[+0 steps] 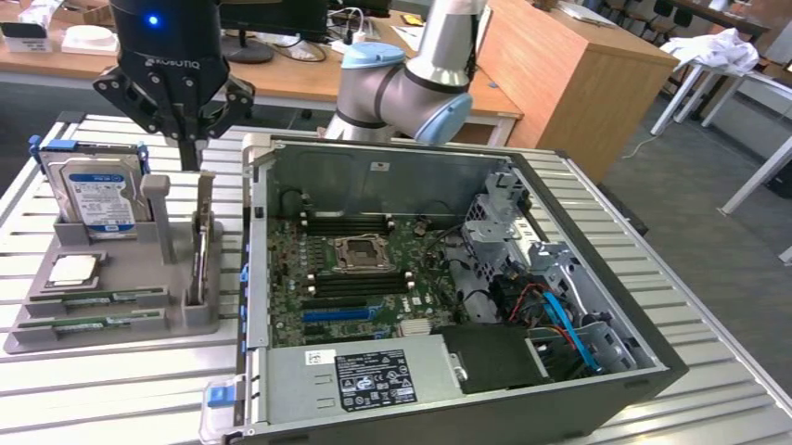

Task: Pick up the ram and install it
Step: 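Reach for the ram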

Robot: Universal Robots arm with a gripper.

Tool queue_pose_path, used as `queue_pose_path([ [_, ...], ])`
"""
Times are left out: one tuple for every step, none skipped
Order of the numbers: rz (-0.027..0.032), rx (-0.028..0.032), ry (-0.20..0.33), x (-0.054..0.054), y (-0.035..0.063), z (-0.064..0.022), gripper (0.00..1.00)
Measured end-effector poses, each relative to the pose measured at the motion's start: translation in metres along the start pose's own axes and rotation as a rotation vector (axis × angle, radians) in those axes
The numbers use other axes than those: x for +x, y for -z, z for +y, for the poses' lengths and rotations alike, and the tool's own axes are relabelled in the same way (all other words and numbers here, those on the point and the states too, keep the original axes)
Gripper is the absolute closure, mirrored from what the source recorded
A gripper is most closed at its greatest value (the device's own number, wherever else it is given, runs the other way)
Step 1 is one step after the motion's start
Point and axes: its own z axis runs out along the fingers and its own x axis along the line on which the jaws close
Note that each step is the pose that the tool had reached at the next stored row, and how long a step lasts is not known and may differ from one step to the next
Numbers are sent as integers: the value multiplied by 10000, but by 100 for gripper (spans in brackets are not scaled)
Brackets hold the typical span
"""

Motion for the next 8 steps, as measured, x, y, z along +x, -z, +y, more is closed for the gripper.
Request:
queue_pose_path([
  [0,0,-1,7,0,0,90],
  [0,0,0,15,0,-1,90],
  [0,0,0,22,1,-2,90],
  [0,0,0,29,1,-2,90],
  [0,0,0,37,1,-3,90],
  [0,0,0,45,1,-3,90],
  [0,0,-1,52,2,-4,90],
  [1,0,0,59,2,-4,90],
])
